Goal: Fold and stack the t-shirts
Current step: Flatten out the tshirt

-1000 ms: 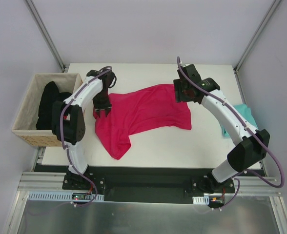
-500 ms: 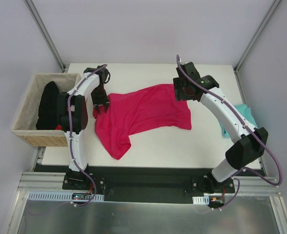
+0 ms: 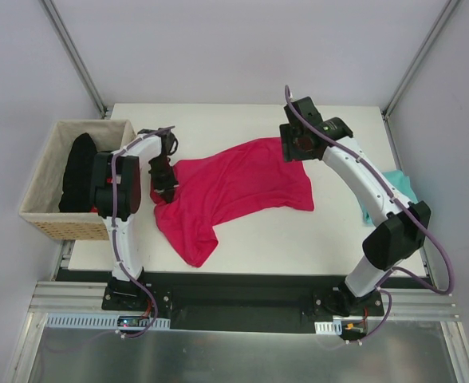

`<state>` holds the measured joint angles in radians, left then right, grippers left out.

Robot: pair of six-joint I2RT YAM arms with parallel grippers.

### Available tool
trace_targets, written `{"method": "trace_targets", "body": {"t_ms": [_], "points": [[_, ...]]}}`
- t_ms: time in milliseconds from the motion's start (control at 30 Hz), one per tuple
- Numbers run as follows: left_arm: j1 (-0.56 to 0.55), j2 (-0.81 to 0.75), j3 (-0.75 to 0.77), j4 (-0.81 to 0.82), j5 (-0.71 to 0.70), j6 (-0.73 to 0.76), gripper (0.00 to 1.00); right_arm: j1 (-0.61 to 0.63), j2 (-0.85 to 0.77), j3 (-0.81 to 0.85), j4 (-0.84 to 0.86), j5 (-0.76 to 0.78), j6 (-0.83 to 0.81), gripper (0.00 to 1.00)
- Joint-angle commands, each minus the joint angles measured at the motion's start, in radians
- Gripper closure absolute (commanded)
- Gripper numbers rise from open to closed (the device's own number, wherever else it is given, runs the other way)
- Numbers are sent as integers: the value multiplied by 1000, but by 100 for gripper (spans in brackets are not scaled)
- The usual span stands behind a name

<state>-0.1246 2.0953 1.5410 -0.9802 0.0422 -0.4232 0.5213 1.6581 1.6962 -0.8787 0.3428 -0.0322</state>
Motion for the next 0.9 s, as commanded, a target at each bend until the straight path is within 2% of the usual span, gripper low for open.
{"method": "trace_targets", "body": {"t_ms": [0,200,433,567,700,867], "points": [[-3,-115,-74,0,22,12,100,2,-1,33,-23,-28,28,40],[-27,-165,-137,2,33,5,100,0,-20,3,-5,-19,28,40],[-141,-192,-170,-3,62,-32,100,2,-40,-38,10,-33,28,40],[-234,-196,-148,-18,68,-60,100,0,-50,-56,10,-39,57,40],[-263,-205,-79,-64,58,-72,100,2,-67,-75,15,-33,58,40],[-268,-215,-39,-109,44,-65,86,2,-86,-96,18,-24,54,39]]}}
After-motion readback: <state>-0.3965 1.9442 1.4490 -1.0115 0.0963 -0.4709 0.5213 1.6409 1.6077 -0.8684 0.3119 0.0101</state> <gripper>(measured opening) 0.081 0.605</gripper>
